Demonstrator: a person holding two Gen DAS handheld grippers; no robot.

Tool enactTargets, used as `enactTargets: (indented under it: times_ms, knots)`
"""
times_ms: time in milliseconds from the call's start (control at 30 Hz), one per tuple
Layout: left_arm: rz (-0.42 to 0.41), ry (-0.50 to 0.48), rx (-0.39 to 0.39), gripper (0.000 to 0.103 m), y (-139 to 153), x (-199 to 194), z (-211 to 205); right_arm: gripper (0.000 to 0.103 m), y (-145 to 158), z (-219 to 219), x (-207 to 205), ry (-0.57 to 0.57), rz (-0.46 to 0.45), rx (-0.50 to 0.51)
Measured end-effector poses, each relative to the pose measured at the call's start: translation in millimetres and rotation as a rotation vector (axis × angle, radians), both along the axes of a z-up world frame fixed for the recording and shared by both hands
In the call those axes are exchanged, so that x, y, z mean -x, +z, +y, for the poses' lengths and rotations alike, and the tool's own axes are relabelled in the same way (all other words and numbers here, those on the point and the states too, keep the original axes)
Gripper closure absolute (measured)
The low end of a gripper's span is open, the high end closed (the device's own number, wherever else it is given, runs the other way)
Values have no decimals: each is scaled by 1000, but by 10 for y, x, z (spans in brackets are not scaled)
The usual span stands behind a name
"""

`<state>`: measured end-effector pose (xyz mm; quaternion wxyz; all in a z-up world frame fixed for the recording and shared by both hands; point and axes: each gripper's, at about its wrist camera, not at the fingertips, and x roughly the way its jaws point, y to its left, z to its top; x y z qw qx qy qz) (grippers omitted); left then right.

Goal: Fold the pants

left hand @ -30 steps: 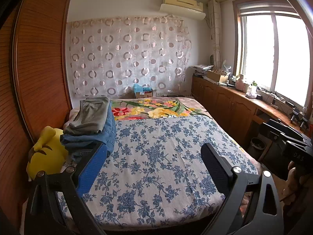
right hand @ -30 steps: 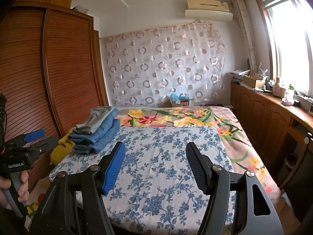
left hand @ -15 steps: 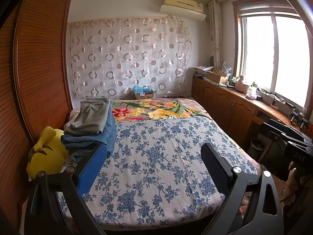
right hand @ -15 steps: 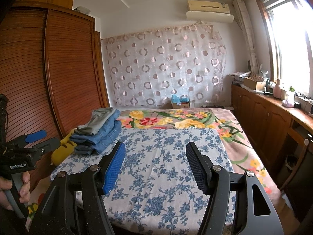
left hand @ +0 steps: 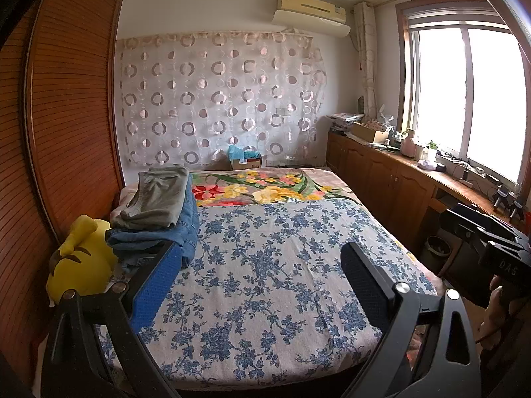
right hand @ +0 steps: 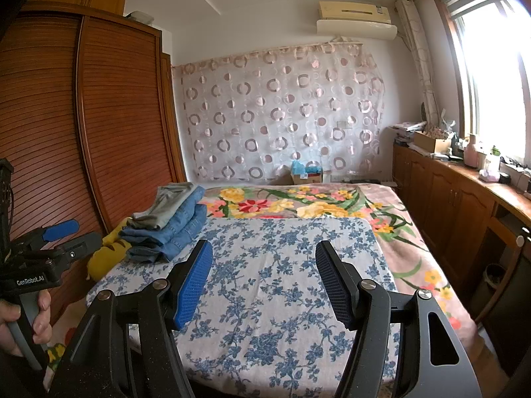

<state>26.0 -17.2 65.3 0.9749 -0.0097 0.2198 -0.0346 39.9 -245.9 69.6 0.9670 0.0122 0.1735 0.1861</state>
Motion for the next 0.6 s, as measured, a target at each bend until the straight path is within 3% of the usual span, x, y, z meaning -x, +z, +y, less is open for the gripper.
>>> enactTargets:
  times_ms: [600]
  knots:
    - [-1,1,0,6,0,13,2,36,-1,15,-9,5,1,-1]
